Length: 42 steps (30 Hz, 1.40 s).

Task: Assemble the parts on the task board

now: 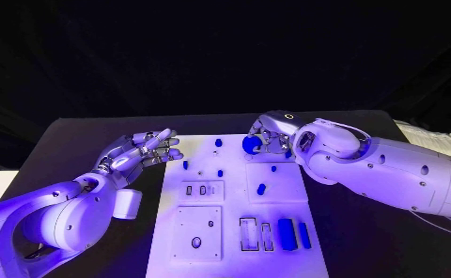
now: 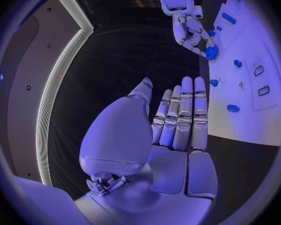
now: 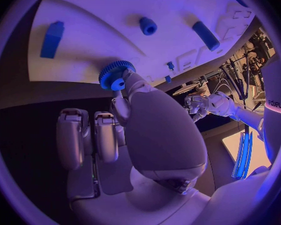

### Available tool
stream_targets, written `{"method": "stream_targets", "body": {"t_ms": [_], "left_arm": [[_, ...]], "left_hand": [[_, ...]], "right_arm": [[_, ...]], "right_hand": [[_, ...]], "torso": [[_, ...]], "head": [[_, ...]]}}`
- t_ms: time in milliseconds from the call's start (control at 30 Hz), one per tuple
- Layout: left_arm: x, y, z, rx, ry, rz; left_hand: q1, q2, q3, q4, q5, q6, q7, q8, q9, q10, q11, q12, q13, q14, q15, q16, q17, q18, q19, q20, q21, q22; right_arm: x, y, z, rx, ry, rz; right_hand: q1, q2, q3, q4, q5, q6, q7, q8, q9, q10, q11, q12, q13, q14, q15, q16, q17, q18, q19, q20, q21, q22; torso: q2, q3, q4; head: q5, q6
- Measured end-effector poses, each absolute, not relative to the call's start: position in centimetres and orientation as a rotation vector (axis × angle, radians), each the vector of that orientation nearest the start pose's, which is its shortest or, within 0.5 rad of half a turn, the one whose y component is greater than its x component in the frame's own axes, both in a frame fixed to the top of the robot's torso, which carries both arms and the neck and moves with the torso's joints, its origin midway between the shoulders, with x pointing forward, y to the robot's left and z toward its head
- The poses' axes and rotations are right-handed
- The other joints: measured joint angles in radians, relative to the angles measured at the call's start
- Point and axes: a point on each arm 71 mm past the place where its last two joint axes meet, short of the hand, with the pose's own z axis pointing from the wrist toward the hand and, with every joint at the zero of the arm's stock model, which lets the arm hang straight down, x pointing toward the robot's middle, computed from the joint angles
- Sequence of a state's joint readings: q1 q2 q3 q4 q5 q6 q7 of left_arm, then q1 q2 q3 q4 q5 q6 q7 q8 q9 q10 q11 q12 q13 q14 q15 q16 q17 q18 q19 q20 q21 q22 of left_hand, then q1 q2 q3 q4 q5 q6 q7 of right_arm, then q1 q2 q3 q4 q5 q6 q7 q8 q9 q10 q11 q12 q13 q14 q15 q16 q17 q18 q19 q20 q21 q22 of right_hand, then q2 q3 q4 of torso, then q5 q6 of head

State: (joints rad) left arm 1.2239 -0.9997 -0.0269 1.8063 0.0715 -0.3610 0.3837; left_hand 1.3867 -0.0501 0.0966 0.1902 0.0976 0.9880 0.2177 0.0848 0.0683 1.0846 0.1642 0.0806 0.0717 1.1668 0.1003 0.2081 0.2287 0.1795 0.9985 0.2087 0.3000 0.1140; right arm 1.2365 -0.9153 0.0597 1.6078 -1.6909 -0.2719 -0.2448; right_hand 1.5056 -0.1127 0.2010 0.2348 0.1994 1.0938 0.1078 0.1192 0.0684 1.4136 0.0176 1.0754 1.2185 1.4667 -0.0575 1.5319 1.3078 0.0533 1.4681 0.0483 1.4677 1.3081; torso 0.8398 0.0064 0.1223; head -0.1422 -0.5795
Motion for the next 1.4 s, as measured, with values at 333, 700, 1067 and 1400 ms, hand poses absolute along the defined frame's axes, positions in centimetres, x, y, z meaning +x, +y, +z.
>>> {"method": "stream_targets", "body": {"t_ms": [333,700,1067,1400], "left_arm": [[43.9,20.4,-14.4,-1.170,1.418,-1.648],[43.9,20.4,-14.4,-1.169,1.420,-1.650],[43.9,20.2,-14.4,-1.169,1.422,-1.652],[43.9,20.2,-14.4,-1.169,1.423,-1.653]], "left_hand": [[0.000,0.000,0.000,0.000,0.000,0.000,0.000,0.000,0.000,0.000,0.000,0.000,0.000,0.000,0.000,0.000,0.000,0.000,0.000,0.000,0.000,0.000],[0.000,0.000,0.000,0.000,0.000,0.000,0.000,0.000,0.000,0.000,0.000,0.000,0.000,0.000,0.000,0.000,0.000,0.000,0.000,0.000,0.000,0.000],[0.000,0.000,0.003,-0.003,0.000,0.000,0.000,0.000,0.000,0.000,0.000,0.000,0.000,0.000,0.000,0.000,0.002,0.000,0.000,0.000,0.000,-0.001],[0.000,0.000,0.003,-0.003,0.000,0.000,0.000,0.000,0.000,0.000,0.000,0.000,0.000,0.000,0.000,0.000,0.002,0.000,0.000,0.000,0.000,-0.001]], "right_arm": [[47.6,-16.4,-11.1,-0.315,1.418,0.536],[48.0,-13.3,-12.0,-0.348,1.408,0.560],[48.8,-12.0,-13.1,-0.362,1.437,0.554],[49.5,-12.2,-14.0,-0.366,1.470,0.523]], "right_hand": [[-0.003,0.003,0.008,-0.003,0.008,0.000,0.000,0.000,0.000,0.003,-0.003,-0.003,0.002,-0.004,-0.004,0.004,0.000,0.000,-0.004,-0.004,0.000,0.000],[-0.011,0.004,0.020,-0.002,0.008,0.000,0.000,0.000,-0.044,0.003,-0.003,-0.004,0.003,-0.004,-0.004,0.004,0.000,0.000,-0.004,-0.004,0.000,0.000],[-0.034,0.009,0.020,-0.002,0.002,0.000,0.000,-0.006,-0.044,0.003,-0.003,-0.008,0.006,-0.004,-0.003,0.004,0.000,0.000,-0.004,-0.004,0.000,0.000],[-0.051,-0.006,0.033,0.002,-0.018,0.001,-0.001,-0.012,-0.044,0.007,-0.007,-0.011,0.006,-0.004,-0.003,0.004,0.000,0.000,-0.004,-0.004,0.000,-0.001]], "torso": [[0.001,-0.0001,0.0019],[0.001,0.0003,0.0015],[0.001,0.0005,-0.0003],[0.000,0.0011,-0.0014]], "head": [[0.013,-0.003],[0.025,-0.006],[0.029,-0.010],[0.029,-0.012]]}}
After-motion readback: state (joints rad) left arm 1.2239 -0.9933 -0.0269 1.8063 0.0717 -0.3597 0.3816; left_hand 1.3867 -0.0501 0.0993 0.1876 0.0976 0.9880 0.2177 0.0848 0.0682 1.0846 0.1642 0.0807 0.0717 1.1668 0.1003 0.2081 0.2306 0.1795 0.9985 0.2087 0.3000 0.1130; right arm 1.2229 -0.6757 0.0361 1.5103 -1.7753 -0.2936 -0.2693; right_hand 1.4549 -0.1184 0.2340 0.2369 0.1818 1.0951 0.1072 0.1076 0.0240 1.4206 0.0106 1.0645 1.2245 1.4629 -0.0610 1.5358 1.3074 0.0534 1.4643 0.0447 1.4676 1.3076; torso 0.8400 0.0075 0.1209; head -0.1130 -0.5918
